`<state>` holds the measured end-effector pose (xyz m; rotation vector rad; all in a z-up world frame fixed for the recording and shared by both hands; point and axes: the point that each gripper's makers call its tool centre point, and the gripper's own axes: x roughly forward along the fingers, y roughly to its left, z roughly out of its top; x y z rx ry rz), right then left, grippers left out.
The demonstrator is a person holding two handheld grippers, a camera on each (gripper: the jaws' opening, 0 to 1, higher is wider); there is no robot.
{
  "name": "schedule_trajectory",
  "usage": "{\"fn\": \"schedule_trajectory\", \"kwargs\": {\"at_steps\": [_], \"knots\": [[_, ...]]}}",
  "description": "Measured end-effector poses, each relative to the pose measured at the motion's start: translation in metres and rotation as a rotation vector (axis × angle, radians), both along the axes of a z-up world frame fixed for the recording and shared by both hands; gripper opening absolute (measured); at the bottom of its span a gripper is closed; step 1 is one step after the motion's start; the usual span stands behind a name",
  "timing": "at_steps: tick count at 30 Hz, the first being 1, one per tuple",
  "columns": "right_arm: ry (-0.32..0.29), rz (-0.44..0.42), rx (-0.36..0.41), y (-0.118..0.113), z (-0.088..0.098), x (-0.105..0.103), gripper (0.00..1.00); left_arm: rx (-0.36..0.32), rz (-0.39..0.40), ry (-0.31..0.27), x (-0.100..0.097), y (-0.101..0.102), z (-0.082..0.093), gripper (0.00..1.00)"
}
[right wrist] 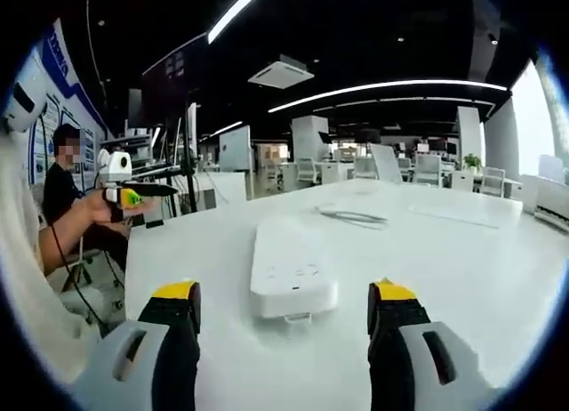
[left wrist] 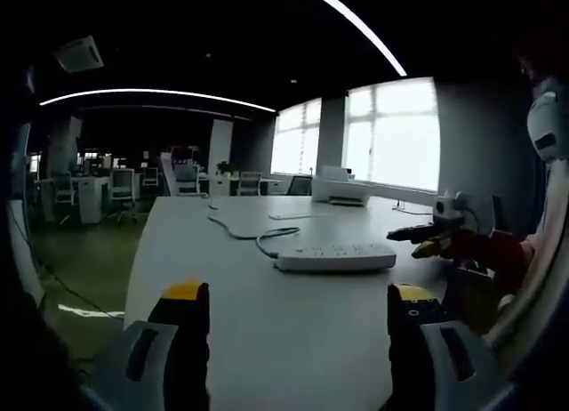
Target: Pick up the power strip scattered on the table, fix it on the side mounting bracket of the table, and press the switch
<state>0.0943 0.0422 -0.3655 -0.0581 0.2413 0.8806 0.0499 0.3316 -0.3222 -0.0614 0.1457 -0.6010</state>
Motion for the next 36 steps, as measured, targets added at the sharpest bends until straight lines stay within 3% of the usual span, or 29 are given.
{"fn": "schedule_trajectory", "kwargs": {"at_steps": [9,36], "knots": [[0.001,0.031,-0.014,0.014,-0.003,0.004,0.73,0.001,-0.006,0.000,-0.001,-0.003,0.000,0.86],[0.004,0.055,-0.006,0.028,-0.008,0.013,0.73,0.000,0.004,0.006,0.000,0.002,0.000,0.86]]}}
